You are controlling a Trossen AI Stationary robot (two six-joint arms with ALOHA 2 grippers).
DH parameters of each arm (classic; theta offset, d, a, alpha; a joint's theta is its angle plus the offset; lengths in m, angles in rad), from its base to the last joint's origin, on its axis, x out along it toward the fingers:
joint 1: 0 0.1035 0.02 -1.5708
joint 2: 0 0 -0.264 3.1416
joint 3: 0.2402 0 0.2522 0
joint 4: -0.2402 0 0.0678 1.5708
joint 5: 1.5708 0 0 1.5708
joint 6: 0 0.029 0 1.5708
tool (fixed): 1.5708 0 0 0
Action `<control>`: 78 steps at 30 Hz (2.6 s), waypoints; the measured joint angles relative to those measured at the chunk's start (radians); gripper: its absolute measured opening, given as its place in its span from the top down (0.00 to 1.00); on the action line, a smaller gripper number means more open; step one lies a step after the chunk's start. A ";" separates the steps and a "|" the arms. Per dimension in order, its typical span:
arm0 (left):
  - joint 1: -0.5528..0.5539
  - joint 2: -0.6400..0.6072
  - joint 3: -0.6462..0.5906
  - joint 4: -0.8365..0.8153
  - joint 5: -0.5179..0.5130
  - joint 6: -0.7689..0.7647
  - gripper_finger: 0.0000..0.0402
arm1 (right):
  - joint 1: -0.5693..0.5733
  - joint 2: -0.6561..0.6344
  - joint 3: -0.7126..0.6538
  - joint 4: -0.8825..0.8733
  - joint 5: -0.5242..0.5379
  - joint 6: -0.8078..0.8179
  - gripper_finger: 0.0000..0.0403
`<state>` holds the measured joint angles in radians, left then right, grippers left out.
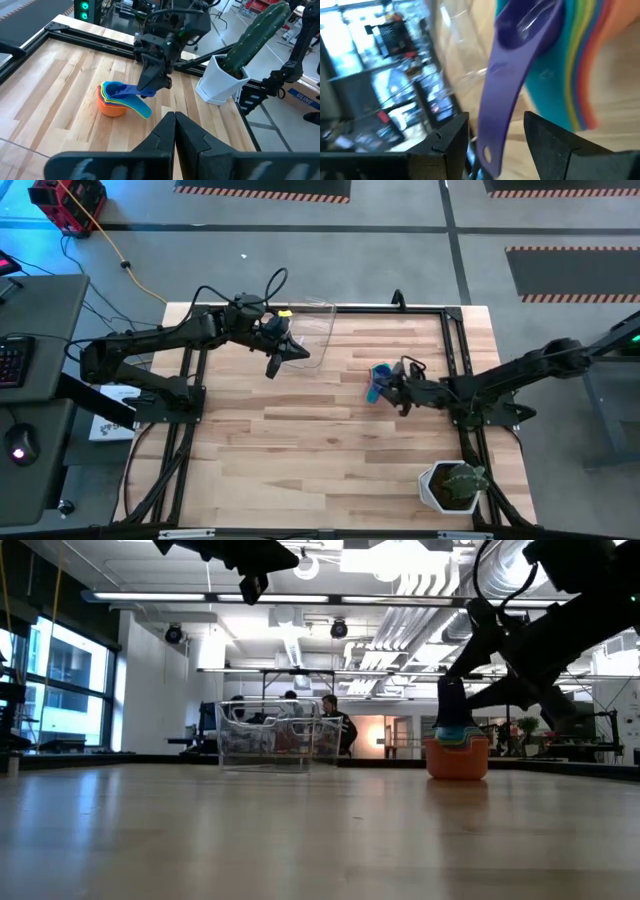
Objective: Nest measuring cups in basket
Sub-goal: Stack the purple measuring cup on top of the light blue measuring cup
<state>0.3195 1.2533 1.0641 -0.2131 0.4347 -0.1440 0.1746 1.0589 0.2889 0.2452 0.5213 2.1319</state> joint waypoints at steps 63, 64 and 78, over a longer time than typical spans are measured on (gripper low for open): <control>0.000 0.000 0.000 -0.005 -0.003 -0.022 1.00 | -0.040 -0.383 -0.160 -0.081 -0.123 -0.225 0.55; 0.000 0.000 0.000 -0.005 -0.003 -0.021 1.00 | -0.040 -0.383 -0.160 -0.079 -0.124 -0.224 0.55; 0.000 0.000 0.000 -0.004 -0.004 -0.011 1.00 | -0.040 -0.328 -0.159 -0.044 -0.117 -0.157 0.91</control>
<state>0.3191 1.2533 1.0641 -0.2172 0.4309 -0.1551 0.1349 0.7312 0.1295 0.2014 0.4044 1.9747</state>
